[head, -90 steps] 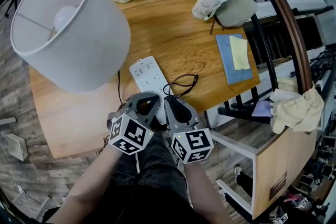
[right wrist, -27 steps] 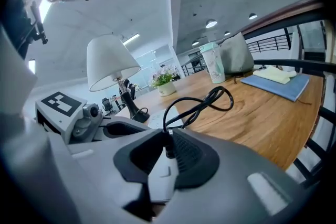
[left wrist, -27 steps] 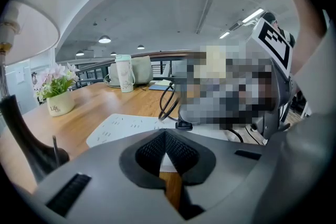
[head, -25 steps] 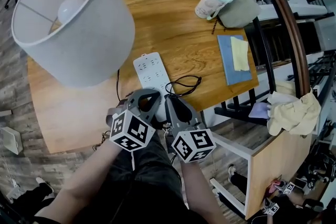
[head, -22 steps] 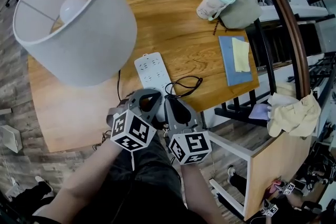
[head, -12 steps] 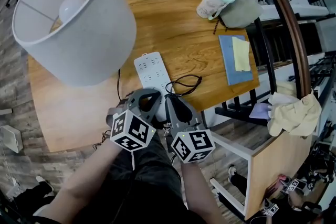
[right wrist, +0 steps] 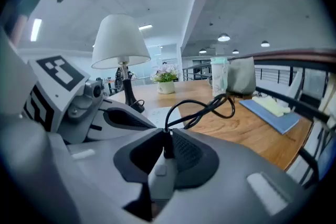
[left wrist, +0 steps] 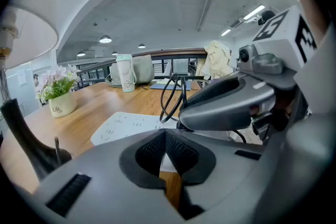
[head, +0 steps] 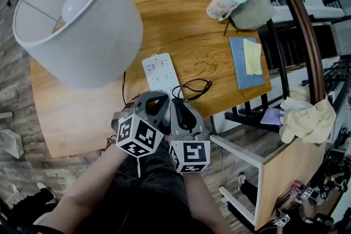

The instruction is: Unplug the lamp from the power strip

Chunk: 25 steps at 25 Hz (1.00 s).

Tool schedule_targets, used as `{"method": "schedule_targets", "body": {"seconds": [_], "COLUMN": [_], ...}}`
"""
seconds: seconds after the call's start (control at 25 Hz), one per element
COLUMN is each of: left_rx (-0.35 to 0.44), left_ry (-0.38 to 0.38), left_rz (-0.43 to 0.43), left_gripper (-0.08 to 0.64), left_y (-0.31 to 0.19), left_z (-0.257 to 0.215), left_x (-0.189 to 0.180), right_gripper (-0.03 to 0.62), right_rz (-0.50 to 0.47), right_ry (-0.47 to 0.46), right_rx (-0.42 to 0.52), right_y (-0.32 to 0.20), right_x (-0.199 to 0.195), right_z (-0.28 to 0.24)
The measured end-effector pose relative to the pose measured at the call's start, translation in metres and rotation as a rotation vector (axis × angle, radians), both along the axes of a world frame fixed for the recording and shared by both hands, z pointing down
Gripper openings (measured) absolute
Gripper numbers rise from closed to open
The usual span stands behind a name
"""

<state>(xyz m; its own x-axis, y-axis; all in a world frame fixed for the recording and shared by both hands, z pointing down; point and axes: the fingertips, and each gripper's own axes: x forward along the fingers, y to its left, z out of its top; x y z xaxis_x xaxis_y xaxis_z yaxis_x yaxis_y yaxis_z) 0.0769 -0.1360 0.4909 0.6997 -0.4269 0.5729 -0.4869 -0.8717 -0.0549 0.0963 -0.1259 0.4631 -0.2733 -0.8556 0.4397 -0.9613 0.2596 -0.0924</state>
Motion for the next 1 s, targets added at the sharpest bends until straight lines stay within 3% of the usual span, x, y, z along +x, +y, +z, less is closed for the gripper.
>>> {"method": "schedule_targets", "body": {"seconds": [0.16,0.24,0.28,0.44,0.56,0.64,0.8,0.84,0.92,1.0], "left_rx": [-0.001,-0.001,-0.002,-0.005,-0.005,-0.005,-0.005,-0.004,-0.002,-0.005], "left_ry": [-0.002,-0.002,-0.002,0.002,0.011,0.011,0.01,0.01,0.009,0.009], "left_rz": [0.0,-0.001,-0.002,0.001,0.001,-0.003,-0.004,-0.004,-0.006,-0.007], "left_gripper": [-0.006,-0.006,-0.005,-0.005,-0.005,-0.005,-0.005,-0.005,-0.006,-0.006], "left_y": [0.0,0.0,0.0,0.0,-0.001,-0.002,-0.002,-0.002,-0.002,-0.002], "left_z": [0.0,0.0,0.0,0.0,0.0,0.0,-0.001,-0.001,-0.001,0.0], "left_x": [0.0,0.0,0.0,0.0,0.001,0.001,0.001,0.001,0.001,0.001], "right_gripper": [0.064,0.063,0.063,0.063,0.063,0.063,0.057,0.054,0.054,0.055], "right_rz": [-0.019,-0.026,-0.012,0.105,0.143,0.128,0.015,-0.001,0.02,0.084], "right_ry": [0.191,0.18,0.107,-0.342,-0.489,-0.438,-0.088,-0.045,-0.105,-0.274], "right_rx": [0.04,0.032,0.013,-0.084,-0.107,-0.093,0.002,0.018,0.016,-0.014], "right_y": [-0.003,-0.003,-0.002,-0.004,-0.005,-0.005,-0.002,-0.001,-0.001,-0.004], "right_x": [-0.007,-0.007,-0.004,0.014,0.02,0.019,0.004,0.001,0.003,0.012], "right_z": [-0.005,-0.004,-0.003,0.0,0.0,-0.001,-0.006,-0.008,-0.008,-0.006]}}
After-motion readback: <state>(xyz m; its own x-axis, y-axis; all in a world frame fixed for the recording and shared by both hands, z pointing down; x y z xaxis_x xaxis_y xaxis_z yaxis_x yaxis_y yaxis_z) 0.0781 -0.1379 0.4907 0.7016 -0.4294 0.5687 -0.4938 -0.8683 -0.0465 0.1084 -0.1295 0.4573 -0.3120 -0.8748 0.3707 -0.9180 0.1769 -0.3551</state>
